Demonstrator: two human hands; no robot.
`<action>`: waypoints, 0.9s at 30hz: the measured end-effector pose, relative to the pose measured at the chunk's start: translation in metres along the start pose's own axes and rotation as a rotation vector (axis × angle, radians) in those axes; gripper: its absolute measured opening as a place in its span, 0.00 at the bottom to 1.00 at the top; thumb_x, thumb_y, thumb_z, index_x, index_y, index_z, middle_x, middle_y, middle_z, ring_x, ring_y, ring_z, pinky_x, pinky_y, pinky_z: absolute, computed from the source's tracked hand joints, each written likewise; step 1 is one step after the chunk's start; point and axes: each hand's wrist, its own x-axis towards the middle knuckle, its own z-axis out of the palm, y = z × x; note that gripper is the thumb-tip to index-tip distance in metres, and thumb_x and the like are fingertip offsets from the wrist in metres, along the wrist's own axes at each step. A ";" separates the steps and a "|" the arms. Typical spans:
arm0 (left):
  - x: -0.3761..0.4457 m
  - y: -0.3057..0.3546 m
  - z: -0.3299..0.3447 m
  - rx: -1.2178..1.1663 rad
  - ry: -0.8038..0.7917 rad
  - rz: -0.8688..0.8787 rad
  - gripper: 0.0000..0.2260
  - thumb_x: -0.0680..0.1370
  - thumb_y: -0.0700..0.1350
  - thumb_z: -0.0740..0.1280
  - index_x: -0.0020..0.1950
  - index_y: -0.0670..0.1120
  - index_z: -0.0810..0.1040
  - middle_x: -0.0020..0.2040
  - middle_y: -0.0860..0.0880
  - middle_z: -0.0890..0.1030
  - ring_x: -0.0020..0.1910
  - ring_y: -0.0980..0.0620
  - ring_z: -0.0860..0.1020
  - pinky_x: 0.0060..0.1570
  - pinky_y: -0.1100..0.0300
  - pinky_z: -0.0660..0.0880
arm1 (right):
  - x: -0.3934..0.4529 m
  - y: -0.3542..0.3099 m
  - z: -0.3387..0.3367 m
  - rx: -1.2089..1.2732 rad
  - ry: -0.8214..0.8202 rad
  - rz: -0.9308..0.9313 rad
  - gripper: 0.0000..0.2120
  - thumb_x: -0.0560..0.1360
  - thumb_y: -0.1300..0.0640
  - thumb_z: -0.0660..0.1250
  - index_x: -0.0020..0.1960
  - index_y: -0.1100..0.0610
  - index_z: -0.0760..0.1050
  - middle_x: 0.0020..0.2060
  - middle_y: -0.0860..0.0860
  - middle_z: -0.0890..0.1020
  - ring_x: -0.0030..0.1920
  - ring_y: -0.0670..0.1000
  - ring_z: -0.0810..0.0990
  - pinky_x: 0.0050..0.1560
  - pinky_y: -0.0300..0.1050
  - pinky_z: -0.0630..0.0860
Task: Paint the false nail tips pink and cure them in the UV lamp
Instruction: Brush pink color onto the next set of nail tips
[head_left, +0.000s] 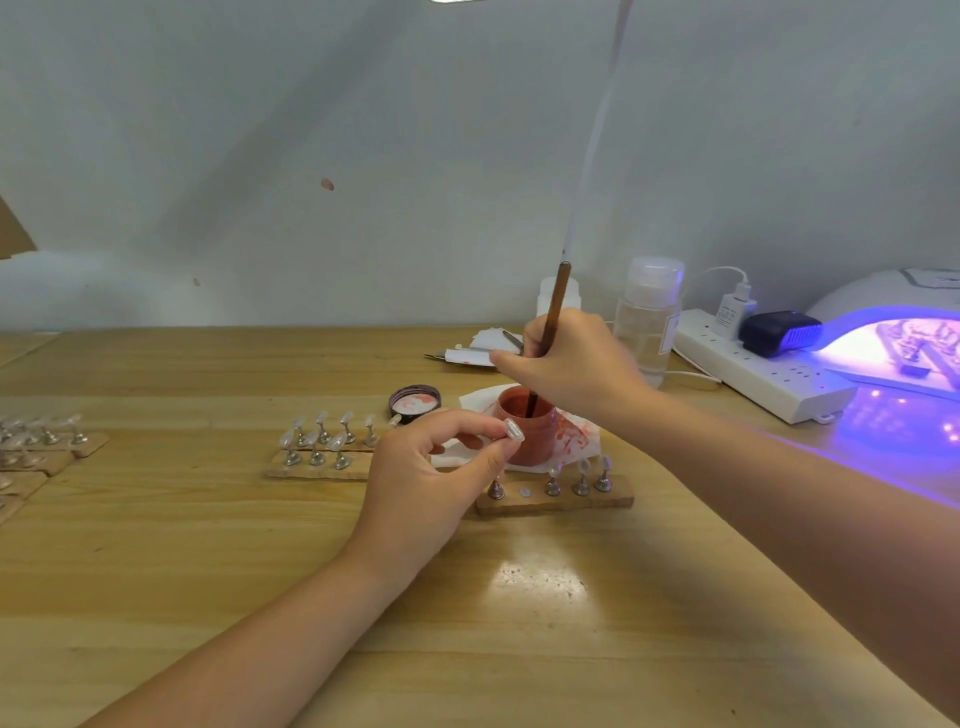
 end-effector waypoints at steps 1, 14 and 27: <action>0.000 0.000 0.000 0.004 -0.002 0.004 0.08 0.69 0.37 0.72 0.37 0.51 0.81 0.30 0.52 0.80 0.36 0.64 0.77 0.35 0.77 0.69 | 0.001 0.000 -0.002 0.015 0.001 0.005 0.22 0.71 0.51 0.69 0.23 0.54 0.65 0.19 0.46 0.66 0.26 0.46 0.67 0.29 0.41 0.63; -0.001 -0.002 -0.001 0.044 -0.016 -0.030 0.10 0.71 0.40 0.71 0.38 0.56 0.79 0.30 0.58 0.80 0.38 0.64 0.77 0.43 0.70 0.68 | 0.012 0.013 -0.025 0.478 0.109 0.279 0.23 0.72 0.57 0.69 0.23 0.56 0.63 0.14 0.45 0.65 0.16 0.41 0.65 0.22 0.30 0.64; 0.000 -0.003 -0.001 0.064 -0.009 -0.019 0.11 0.71 0.41 0.71 0.37 0.58 0.79 0.29 0.58 0.80 0.40 0.64 0.77 0.43 0.72 0.67 | -0.001 0.000 -0.001 0.060 -0.048 -0.010 0.21 0.71 0.52 0.69 0.24 0.53 0.66 0.20 0.47 0.68 0.26 0.45 0.68 0.32 0.42 0.68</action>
